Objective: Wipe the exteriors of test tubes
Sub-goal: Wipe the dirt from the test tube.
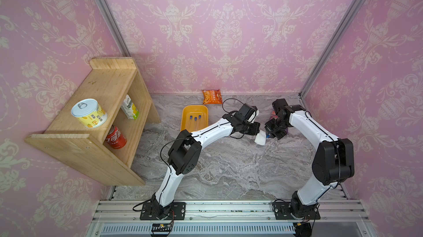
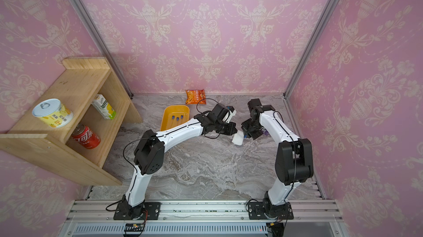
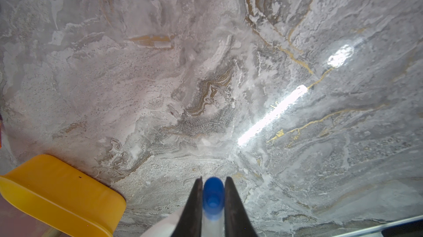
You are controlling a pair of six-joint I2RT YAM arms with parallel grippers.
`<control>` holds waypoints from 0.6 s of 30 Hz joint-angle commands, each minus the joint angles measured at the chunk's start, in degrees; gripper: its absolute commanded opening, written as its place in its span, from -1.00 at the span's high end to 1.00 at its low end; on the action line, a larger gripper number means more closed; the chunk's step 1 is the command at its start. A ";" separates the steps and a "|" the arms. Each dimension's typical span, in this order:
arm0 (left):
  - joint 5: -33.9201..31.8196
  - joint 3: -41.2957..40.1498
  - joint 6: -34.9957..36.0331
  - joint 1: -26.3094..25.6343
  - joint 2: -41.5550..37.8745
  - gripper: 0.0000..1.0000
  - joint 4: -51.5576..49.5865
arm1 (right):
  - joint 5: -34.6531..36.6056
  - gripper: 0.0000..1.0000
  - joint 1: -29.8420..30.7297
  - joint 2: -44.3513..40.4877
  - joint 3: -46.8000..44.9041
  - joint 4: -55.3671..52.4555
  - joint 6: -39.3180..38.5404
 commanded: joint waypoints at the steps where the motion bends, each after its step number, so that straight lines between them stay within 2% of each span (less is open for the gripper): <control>1: -0.79 2.04 0.92 0.09 2.14 1.00 -2.21 | -0.36 0.80 -0.29 -1.90 -0.86 -1.14 -0.64; 8: -0.59 0.11 1.27 0.09 0.15 1.00 -2.02 | -0.17 0.80 -0.65 -1.79 -0.25 -1.54 -0.77; 18: -0.60 -9.85 2.55 0.05 -7.49 1.00 -1.40 | -0.10 0.80 -0.64 -1.33 0.24 -1.17 -0.37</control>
